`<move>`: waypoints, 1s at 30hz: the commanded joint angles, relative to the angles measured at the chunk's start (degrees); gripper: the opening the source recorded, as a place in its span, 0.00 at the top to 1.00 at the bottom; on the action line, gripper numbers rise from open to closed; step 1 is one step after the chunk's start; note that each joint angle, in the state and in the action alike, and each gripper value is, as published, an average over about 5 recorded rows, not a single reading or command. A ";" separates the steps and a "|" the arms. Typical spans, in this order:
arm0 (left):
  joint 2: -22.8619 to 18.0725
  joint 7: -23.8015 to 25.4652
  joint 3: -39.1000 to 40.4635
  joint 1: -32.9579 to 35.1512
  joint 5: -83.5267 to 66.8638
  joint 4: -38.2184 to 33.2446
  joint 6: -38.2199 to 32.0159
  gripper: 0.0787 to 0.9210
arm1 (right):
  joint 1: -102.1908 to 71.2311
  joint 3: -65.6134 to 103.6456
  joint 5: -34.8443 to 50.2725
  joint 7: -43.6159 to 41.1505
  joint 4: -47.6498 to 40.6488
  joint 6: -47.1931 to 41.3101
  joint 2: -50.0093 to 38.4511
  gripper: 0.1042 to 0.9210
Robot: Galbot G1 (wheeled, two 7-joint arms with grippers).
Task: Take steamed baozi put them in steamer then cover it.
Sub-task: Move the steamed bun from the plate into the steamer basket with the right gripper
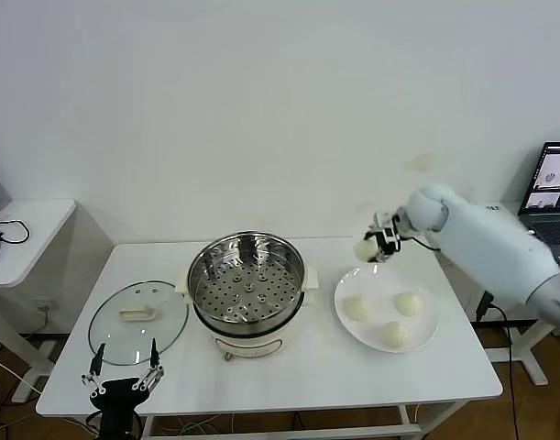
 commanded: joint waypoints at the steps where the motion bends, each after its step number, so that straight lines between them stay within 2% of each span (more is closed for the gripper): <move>1: 0.12 0.03 -0.04 -0.05 -0.19 -0.03 0.05 0.12 | 12.27 -8.22 10.42 0.00 6.71 -1.42 0.09 0.37; 7: 0.54 0.07 -0.43 -0.52 -0.79 0.08 0.11 0.12 | 17.11 -12.80 14.42 1.51 7.04 0.40 7.71 0.37; 13: 0.96 0.09 -1.13 -0.62 -1.29 0.10 0.11 0.12 | 16.58 -16.55 14.27 3.07 6.06 5.05 15.07 0.37; 30: 0.70 0.14 -2.76 -1.91 -2.62 0.78 0.04 0.12 | 7.46 -20.71 -6.45 9.50 -10.83 25.74 30.20 0.37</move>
